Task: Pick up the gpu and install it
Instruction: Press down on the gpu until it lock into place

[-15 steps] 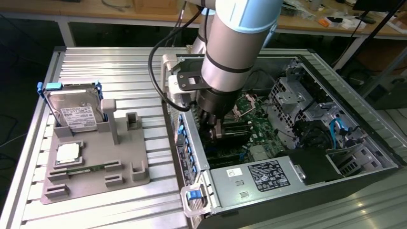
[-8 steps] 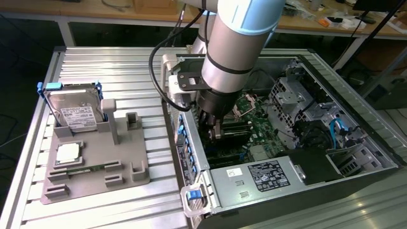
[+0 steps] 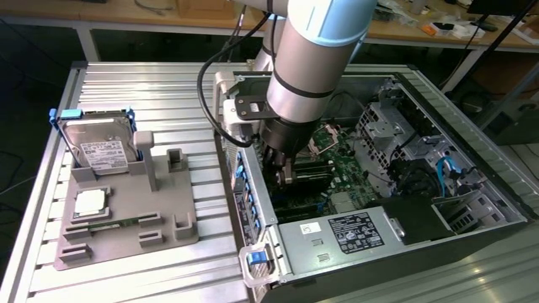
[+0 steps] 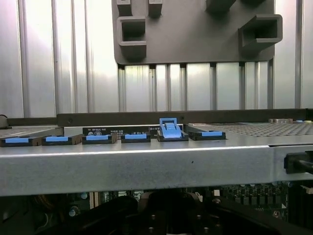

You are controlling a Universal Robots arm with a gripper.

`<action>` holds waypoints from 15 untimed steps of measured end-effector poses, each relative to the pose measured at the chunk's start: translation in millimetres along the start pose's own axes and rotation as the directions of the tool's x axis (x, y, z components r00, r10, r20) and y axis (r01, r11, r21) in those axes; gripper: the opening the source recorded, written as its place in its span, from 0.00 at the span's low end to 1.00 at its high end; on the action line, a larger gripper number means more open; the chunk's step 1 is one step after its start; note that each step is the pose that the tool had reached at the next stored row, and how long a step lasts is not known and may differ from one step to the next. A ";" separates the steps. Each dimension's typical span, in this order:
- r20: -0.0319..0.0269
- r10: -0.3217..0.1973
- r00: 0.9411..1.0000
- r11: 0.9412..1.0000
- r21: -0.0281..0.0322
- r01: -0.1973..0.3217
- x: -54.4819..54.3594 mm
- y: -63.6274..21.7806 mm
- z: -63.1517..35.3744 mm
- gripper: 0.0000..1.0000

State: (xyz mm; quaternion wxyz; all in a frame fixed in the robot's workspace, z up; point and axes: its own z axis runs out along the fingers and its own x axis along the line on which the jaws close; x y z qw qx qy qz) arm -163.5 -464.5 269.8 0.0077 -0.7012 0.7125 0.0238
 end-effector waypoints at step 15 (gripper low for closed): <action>-0.020 0.000 1.000 1.000 0.002 0.000 -4.7 0.6 -25.3 0.11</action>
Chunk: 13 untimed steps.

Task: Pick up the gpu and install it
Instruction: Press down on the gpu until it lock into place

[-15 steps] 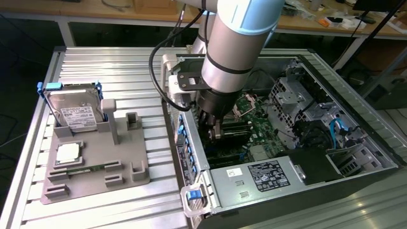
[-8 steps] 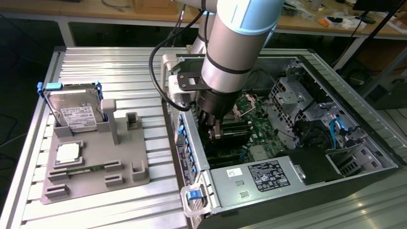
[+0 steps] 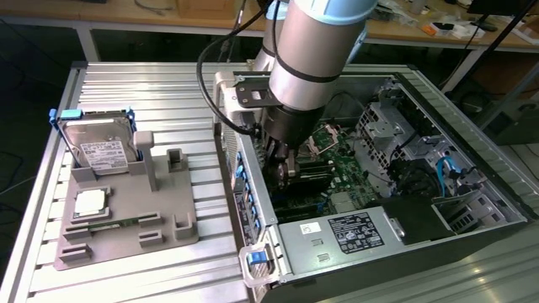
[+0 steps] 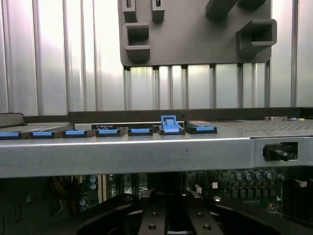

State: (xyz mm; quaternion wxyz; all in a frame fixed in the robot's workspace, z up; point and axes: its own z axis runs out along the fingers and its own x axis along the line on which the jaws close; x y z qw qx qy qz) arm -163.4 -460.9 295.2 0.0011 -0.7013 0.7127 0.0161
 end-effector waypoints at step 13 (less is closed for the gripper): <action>-0.025 0.001 1.000 1.000 0.000 -0.001 -23.1 1.7 -4.6 0.11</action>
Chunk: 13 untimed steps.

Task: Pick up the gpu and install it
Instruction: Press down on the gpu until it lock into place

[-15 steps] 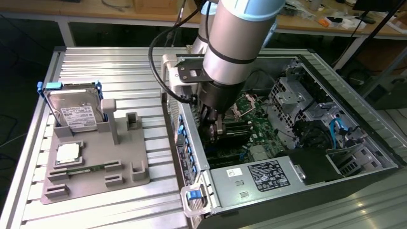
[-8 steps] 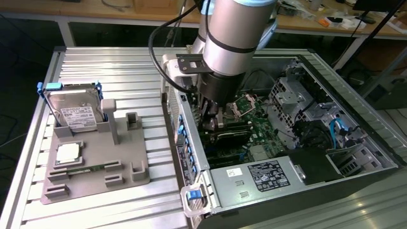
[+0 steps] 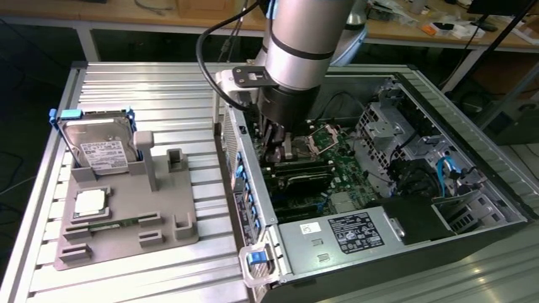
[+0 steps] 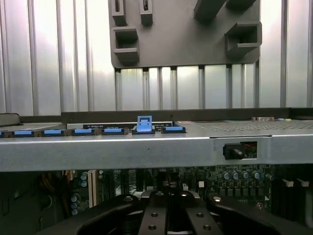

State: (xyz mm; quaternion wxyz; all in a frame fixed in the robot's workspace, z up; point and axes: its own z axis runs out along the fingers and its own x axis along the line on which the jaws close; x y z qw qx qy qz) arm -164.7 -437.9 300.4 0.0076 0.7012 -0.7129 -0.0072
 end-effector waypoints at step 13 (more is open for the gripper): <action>0.001 0.000 1.000 1.000 0.001 0.000 3.2 8.2 0.9 0.11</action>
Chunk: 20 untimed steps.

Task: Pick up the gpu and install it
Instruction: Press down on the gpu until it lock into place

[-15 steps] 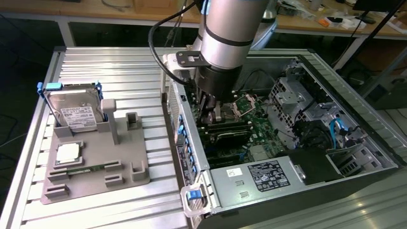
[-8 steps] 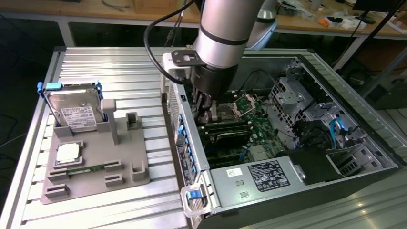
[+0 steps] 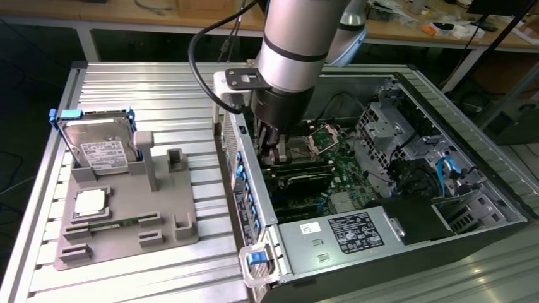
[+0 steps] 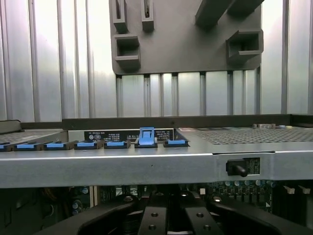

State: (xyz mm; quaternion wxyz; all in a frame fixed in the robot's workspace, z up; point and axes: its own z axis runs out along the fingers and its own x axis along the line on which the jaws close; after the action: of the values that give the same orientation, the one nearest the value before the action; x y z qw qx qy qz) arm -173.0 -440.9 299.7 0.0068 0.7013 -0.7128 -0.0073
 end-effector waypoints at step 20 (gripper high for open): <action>0.000 0.001 1.000 1.000 -0.003 -0.001 0.5 6.0 2.4 0.11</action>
State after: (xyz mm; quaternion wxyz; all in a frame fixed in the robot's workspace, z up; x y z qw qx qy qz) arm -179.1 -441.3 297.4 0.0080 0.7010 -0.7131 -0.0086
